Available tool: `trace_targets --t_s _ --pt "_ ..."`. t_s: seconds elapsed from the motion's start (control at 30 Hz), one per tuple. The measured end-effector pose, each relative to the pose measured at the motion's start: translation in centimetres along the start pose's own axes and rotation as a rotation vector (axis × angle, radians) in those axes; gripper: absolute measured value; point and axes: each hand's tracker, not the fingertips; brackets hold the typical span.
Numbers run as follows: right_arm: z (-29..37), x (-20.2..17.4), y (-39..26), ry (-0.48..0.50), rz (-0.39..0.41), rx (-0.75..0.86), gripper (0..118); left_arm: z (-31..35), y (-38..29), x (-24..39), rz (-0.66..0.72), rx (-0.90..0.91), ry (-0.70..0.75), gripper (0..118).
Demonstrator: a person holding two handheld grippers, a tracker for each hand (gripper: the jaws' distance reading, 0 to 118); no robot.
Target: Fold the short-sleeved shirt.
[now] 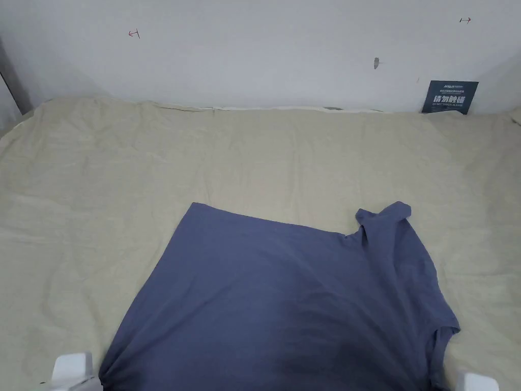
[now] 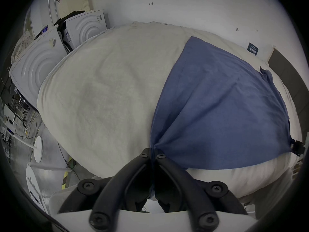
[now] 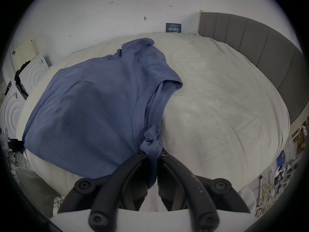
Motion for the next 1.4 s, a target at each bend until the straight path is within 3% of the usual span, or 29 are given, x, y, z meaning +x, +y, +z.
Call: trace_targets --t_s 0.07,0.13,0.2,0.23,0.37,0.6,0.73,0.77,0.83,0.87,0.93,1.07,1.4 --pt "0.7 0.0 1.2 0.006 -0.019 -0.011 14 0.3 0.5 -0.4 -0.001 0.008 -0.008 21" --pt "2.7 -0.2 3.3 0.049 -0.042 0.072 52 2.2 1.9 -0.2 0.037 0.109 -0.077 73" --pt "4.7 -0.6 5.6 0.065 -0.041 0.177 99 4.2 3.8 0.4 0.084 0.215 -0.152 112" --pt "5.8 -0.8 6.8 0.063 -0.038 0.227 107 5.4 5.0 0.9 0.101 0.276 -0.188 114" --pt "11.2 -2.1 11.3 0.047 -0.025 0.458 107 10.9 9.6 3.7 0.117 0.527 -0.275 113" --pt "18.1 -4.2 14.4 0.003 0.012 0.74 107 17.3 13.6 9.5 0.011 0.834 -0.24 113" --pt "19.8 -5.2 14.5 -0.039 0.059 0.821 95 18.1 13.9 11.7 -0.053 0.923 -0.217 106" --pt "19.9 -5.3 14.5 -0.056 0.067 0.834 81 18.2 13.8 12.1 -0.062 0.931 -0.215 93" --pt "20.1 -5.5 14.5 -0.071 0.076 0.842 20 18.0 13.9 13.1 -0.083 0.926 -0.203 14" --pt "20.0 -5.4 14.5 -0.069 0.071 0.846 2 17.7 14.2 13.2 -0.079 0.925 -0.21 2" --pt "19.8 -5.0 15.0 -0.058 0.073 0.849 1 17.0 14.9 13.7 -0.099 0.862 -0.291 0" --pt "18.9 -4.7 15.5 -0.081 0.079 0.846 1 15.3 16.8 14.6 -0.116 0.815 -0.246 0" --pt "14.6 -4.3 18.9 -0.089 0.084 0.781 1 2.4 29.4 14.9 -0.163 0.421 -0.334 0"
